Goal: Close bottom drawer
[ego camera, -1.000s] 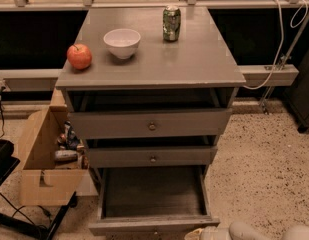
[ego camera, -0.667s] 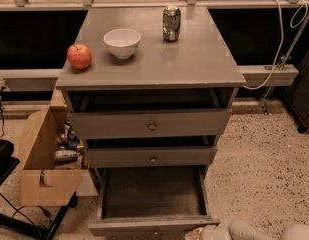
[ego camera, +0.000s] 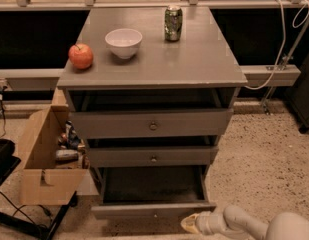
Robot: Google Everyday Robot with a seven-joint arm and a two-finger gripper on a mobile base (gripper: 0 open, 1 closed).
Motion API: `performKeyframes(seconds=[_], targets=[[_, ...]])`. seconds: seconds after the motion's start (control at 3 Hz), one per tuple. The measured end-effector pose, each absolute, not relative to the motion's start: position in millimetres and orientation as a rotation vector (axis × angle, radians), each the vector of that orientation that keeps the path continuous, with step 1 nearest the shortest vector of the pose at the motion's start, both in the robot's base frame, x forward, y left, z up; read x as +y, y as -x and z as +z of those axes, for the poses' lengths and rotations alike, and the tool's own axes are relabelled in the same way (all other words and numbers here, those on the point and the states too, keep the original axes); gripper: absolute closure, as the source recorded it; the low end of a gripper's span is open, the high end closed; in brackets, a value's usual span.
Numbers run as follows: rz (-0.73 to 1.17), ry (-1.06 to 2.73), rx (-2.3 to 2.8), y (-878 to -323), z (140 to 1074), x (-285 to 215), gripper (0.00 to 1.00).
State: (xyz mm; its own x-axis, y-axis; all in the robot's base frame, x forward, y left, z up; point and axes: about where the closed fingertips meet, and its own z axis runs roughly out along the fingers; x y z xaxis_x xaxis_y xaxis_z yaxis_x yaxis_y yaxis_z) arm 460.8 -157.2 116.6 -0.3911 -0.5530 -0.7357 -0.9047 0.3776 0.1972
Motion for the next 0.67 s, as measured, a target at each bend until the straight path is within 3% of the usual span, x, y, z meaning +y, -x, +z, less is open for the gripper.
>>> performKeyframes(seconds=[0.33,0.67], targets=[[0.805,1.251,2.07,-465.4,117.7,-157.2,1.0],[0.786,1.262,2.033,-523.0,130.3,-157.1,1.0]])
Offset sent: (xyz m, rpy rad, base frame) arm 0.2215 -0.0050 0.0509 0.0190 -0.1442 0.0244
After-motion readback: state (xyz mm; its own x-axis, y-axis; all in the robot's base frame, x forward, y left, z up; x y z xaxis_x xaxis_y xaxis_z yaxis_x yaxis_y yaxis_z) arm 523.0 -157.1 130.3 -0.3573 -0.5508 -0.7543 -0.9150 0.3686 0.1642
